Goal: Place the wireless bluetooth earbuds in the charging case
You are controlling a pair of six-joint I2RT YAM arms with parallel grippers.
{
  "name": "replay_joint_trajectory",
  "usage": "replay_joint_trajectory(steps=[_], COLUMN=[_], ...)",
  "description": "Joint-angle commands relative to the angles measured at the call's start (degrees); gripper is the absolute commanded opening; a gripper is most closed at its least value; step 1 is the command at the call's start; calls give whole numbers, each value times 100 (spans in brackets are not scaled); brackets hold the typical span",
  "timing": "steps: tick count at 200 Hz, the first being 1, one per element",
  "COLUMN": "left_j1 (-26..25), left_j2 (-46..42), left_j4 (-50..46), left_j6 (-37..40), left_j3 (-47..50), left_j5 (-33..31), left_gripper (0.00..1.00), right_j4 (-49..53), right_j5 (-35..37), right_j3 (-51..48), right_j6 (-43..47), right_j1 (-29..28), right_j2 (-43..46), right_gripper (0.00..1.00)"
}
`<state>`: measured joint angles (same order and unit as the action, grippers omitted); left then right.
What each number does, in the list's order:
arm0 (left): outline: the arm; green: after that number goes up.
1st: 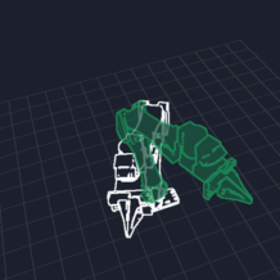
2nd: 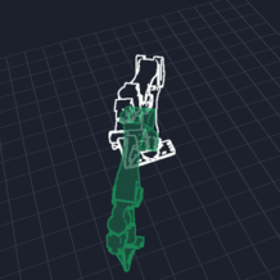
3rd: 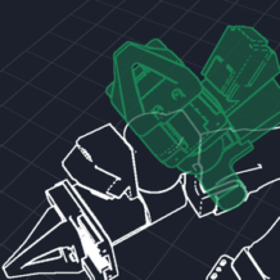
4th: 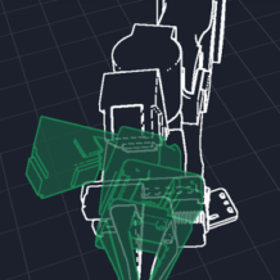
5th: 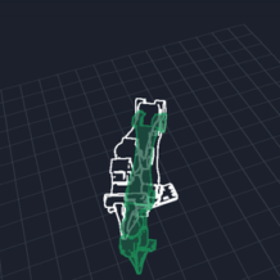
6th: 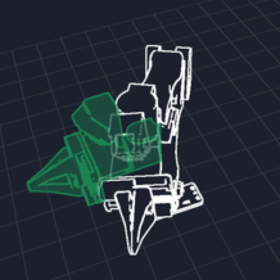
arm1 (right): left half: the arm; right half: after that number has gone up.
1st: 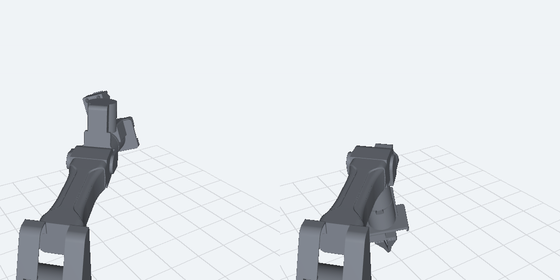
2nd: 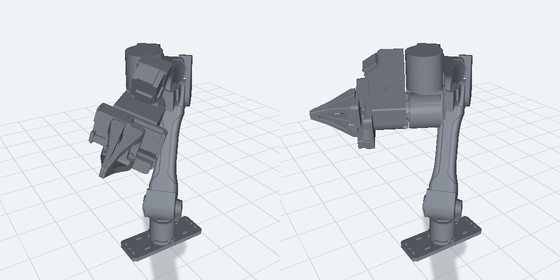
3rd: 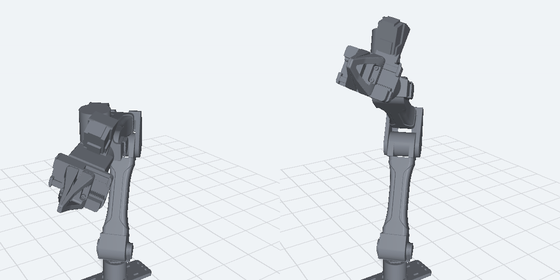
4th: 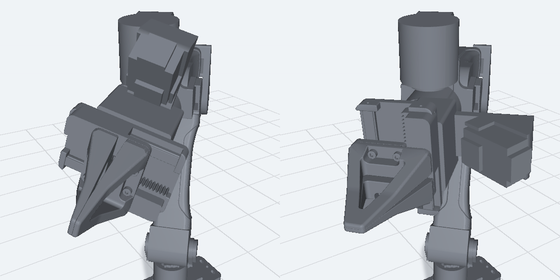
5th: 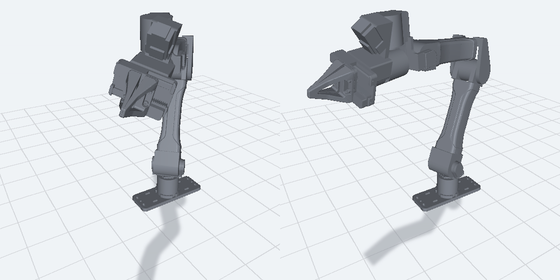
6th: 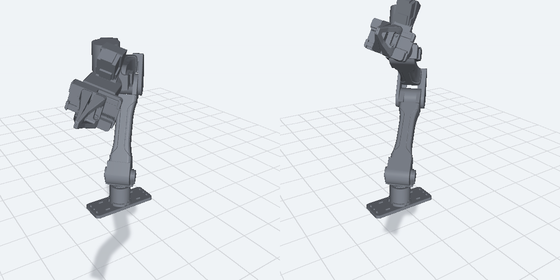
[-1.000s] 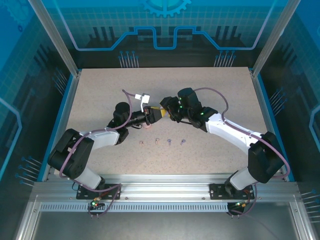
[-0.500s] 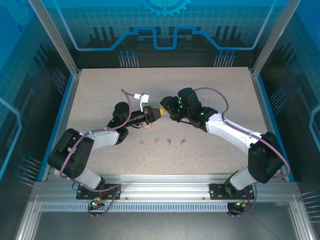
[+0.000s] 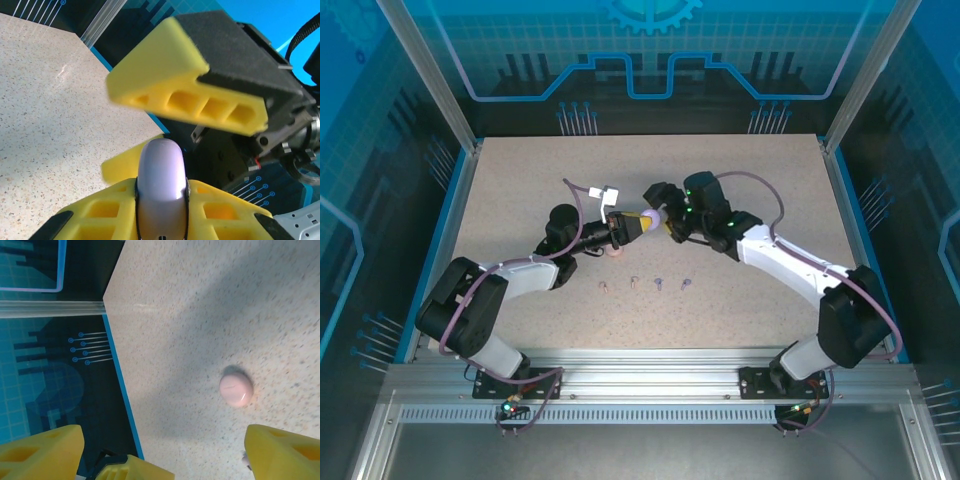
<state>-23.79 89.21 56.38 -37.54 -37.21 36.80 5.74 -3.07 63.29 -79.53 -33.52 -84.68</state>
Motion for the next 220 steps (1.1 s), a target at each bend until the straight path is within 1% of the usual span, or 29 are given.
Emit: replay_joint_trajectory(steps=[1,25,49,63,71,86,103,118,163,220], left_j1=[-17,-12,-12,-11,-16,-20,-13,-11,-18,-19], left_j2=[-133,-209,-261,-279,-278,-305,-342,-382,-434,-470], left_j4=[100,-137,-367,-477,-538,-656,-797,-879,-957,-967], left_j6=[57,140,218,236,255,274,320,350,379,379], left_j3=[5,-34,-105,-149,-175,-230,-264,-275,-264,-266], left_j5=[63,106,165,204,237,282,319,328,328,328], left_gripper=[0,0,0,0,0,0,0,0,0,0], right_j4=[363,410,213,108,70,111,80,14,-111,-168], right_j5=[109,-191,-873,-1320,-1521,-1789,-2094,-2209,-2137,-1917], right_j3=[-142,-430,-642,-754,-807,-855,-881,-875,-809,-786], right_j6=[858,2045,3559,4438,4795,5201,5381,5421,5380,5333], right_j1=[312,650,874,892,890,887,869,808,540,530], right_j2=[678,1180,1468,1543,1553,1491,1355,1233,863,524], right_gripper=[86,84,84,83,83,82,79,77,73,68])
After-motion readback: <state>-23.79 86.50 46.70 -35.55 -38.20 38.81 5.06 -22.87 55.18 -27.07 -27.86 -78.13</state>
